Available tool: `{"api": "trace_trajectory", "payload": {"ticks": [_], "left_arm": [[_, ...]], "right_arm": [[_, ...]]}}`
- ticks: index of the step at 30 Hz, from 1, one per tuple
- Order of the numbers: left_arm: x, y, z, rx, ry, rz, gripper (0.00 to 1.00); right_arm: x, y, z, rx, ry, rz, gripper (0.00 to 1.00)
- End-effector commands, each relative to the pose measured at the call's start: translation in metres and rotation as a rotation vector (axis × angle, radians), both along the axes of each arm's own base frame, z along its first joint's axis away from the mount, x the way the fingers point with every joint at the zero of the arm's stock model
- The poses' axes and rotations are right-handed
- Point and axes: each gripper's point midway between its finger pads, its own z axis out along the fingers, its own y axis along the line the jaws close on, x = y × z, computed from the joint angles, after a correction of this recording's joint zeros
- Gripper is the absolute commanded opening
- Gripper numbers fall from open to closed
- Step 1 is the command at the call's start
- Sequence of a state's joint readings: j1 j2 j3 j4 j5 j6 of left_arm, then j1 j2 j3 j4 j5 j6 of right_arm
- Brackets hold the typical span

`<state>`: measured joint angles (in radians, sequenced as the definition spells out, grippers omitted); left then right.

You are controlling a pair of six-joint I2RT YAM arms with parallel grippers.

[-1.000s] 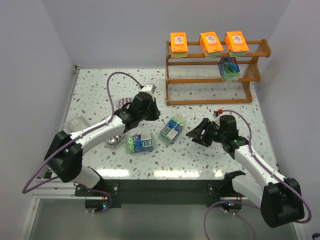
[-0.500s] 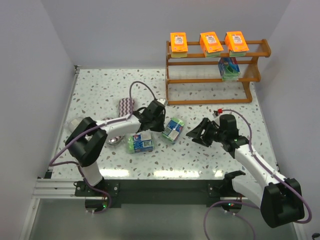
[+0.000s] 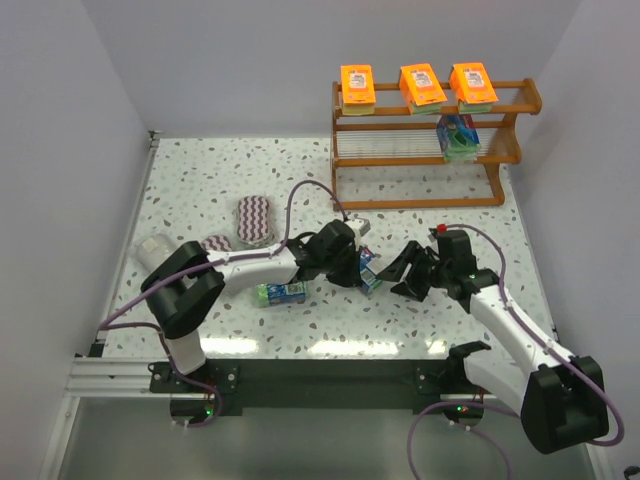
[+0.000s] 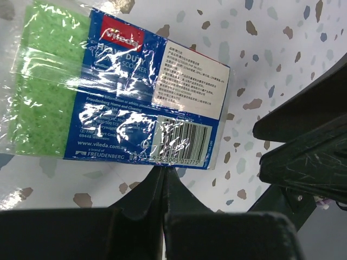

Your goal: Place and organize the cleaning sponges onto the shelf

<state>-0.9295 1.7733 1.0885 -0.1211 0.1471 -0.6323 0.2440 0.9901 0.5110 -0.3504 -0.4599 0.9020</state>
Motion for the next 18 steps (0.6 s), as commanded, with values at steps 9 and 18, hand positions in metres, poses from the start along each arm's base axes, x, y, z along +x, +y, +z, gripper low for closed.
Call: {"api": "trace_trajectory", "payload": {"ticks": [9, 18], "left_arm": [[0.003, 0.0, 0.007, -0.033, -0.016, 0.05, 0.0], [0.0, 0.016, 0.022, -0.045, -0.04, 0.105, 0.0]], "right_arm": [[0.018, 0.007, -0.009, 0.021, 0.039, -0.024, 0.63], [0.039, 0.016, -0.035, 0.085, 0.067, -0.079, 0.51]]}}
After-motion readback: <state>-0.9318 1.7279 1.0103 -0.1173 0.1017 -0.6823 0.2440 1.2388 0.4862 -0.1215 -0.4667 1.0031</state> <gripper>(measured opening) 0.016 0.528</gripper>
